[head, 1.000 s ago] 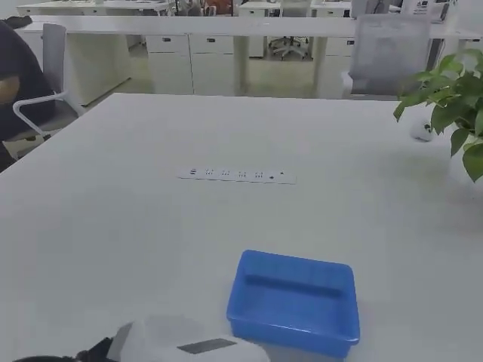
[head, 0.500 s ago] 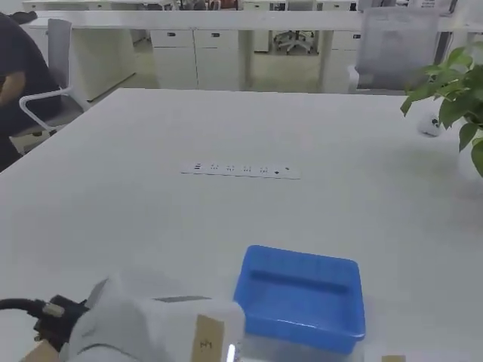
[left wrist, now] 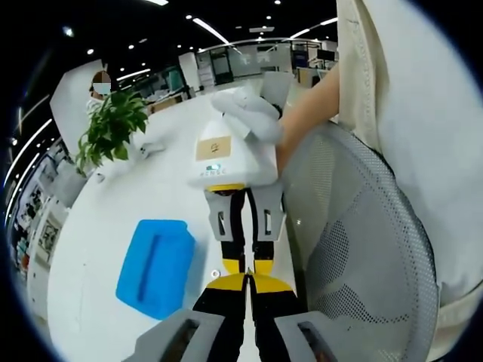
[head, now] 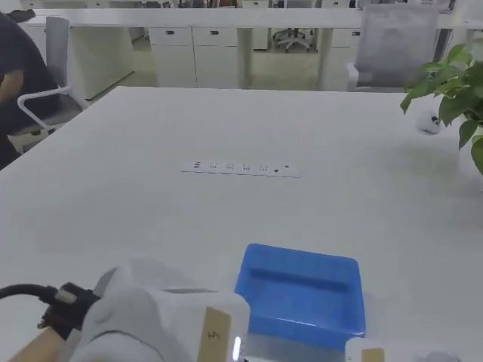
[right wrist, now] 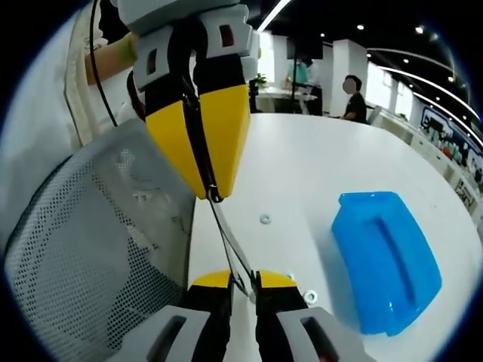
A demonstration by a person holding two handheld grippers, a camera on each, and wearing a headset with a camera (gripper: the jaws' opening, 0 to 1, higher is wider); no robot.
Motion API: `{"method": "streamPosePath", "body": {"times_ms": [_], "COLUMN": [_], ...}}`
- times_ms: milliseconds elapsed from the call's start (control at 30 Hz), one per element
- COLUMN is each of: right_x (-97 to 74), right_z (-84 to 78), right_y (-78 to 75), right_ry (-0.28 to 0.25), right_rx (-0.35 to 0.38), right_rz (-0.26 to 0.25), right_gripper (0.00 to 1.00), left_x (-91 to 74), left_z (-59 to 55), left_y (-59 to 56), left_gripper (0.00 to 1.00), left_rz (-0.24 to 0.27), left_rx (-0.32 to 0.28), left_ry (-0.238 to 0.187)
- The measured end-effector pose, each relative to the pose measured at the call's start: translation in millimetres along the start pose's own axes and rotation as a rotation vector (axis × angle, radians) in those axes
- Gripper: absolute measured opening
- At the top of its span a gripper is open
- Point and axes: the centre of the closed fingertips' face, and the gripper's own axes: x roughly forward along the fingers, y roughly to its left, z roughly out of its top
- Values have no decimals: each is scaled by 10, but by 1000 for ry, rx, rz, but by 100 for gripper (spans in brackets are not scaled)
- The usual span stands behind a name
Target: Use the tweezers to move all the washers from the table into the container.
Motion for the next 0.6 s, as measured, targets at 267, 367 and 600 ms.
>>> {"method": "streamPosePath", "body": {"times_ms": [267,367,600], "right_x": [3,1,-1], "right_z": [-14,-14,-52], "right_y": [-10,-11,-17], "right_ry": [-1,-3,-11], "right_rx": [15,21,45], "right_rz": [-8,-11,-16], "right_gripper": [7,7,7], "left_x": [6,12,54], "left_z": [-1,7,11], "left_y": [38,40,36], "left_gripper": [0,0,0], "left_rz": [0,-1,-12], "left_rx": [-16,-7,-13], "left_ry": [-3,-1,4]}}
